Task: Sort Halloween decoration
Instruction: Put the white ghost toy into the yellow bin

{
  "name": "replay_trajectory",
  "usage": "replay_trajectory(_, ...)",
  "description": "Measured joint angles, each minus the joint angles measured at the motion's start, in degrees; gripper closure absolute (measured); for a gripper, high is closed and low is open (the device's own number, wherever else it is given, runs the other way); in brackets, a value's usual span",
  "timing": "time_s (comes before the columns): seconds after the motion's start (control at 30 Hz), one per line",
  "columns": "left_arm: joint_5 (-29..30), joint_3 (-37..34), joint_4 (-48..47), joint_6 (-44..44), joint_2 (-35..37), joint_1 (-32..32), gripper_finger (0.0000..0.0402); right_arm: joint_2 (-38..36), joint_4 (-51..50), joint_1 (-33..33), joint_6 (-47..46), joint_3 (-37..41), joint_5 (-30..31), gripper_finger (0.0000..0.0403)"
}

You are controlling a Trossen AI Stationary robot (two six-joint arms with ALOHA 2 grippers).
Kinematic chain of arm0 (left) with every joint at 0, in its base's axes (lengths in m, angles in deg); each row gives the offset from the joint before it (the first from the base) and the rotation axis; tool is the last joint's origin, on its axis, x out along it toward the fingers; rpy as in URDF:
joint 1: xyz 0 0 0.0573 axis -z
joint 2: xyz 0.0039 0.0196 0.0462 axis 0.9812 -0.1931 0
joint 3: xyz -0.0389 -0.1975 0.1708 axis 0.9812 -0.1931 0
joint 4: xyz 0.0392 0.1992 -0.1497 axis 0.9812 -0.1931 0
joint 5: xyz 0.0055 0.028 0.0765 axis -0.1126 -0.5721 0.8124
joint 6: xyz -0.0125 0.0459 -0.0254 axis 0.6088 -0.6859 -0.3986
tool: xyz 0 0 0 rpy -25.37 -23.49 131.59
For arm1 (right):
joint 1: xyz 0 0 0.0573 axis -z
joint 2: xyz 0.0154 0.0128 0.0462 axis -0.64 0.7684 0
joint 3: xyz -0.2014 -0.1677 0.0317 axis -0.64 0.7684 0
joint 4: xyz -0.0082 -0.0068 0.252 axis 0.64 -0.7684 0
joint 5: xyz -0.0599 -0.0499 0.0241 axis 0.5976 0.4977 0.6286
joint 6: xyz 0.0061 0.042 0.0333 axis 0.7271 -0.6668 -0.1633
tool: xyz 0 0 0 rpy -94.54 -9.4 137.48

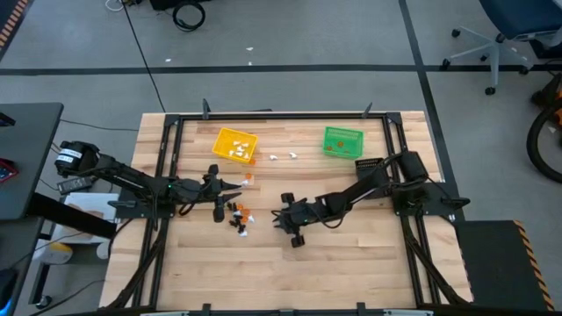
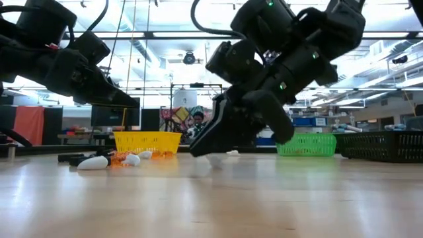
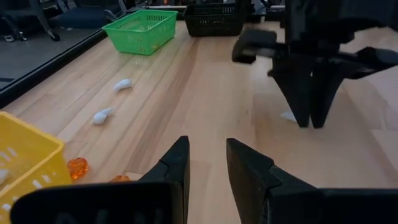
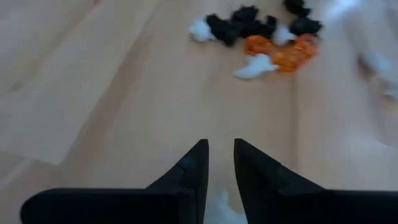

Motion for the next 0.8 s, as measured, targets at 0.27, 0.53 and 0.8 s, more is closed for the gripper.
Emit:
replay_trajectory(0.27,2.94,2.50,-0.28,-0.94,0.02,0.15,0.0320,-5.04,-3.67,2.73,-1.17,-0.07,0.74,0.0321)
replay_trajectory(0.53,2.83,2.71,-1.98,-0.80,0.02,0.98,0.0320,-5.04,-2.10,3.56,-6.75,3.13,-8.97,0.0300)
replay_trajectory(0.8,2.79,2.71,-1.98,-0.63,0.02,0.96,0.0320,-3.72,11.43,3.19,-7.92,9.88,-8.89,0.0229)
